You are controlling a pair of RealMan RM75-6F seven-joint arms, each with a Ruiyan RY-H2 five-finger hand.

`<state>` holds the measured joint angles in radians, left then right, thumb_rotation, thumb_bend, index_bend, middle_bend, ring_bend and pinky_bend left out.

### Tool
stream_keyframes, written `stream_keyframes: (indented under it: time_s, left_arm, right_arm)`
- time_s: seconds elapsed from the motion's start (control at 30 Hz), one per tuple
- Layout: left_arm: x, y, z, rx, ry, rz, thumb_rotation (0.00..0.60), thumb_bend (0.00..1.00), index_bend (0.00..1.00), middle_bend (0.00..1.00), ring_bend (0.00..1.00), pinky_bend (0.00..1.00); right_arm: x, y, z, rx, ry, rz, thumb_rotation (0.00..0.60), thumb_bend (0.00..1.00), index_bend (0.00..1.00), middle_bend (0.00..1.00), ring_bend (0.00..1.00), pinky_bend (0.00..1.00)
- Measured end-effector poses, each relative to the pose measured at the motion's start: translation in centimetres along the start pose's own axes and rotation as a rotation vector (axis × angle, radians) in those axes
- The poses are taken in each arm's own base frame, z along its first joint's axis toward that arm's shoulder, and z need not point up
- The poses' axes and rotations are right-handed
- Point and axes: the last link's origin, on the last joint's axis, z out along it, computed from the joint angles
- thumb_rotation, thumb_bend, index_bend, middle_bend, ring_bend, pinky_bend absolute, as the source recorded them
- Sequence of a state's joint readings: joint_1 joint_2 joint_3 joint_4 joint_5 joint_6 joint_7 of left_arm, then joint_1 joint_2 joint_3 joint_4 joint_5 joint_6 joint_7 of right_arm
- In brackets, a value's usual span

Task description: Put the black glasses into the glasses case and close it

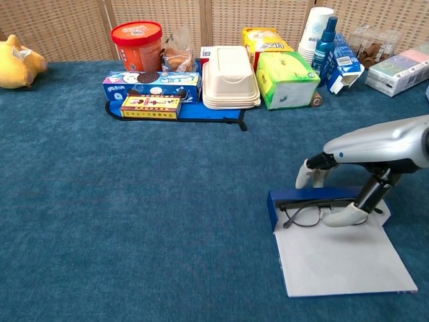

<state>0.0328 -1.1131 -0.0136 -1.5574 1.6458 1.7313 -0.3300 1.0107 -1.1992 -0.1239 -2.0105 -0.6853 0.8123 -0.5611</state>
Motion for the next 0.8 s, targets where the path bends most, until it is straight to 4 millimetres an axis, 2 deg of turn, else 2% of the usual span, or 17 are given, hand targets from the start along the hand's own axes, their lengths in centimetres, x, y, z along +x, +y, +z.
stream_keyframes:
  time_s: [0.3,0.8]
  left_arm:
    - [-0.2,0.0,0.2,0.0,-0.003,-0.001,0.6,0.3,0.27,0.25,0.13,0.0]
    - [-0.5,0.2,0.4,-0.008,-0.011,-0.005,0.6,0.3,0.27,0.25,0.13,0.0]
  right_arm:
    - [-0.4,-1.0,-0.6,0.048,-0.02,-0.001,0.345,0.28,0.2,0.3,0.2,0.16]
    - [-1.0,0.1,-2.3,0.006,-0.026,0.004,0.344,0.28,0.2,0.3,0.2,0.16]
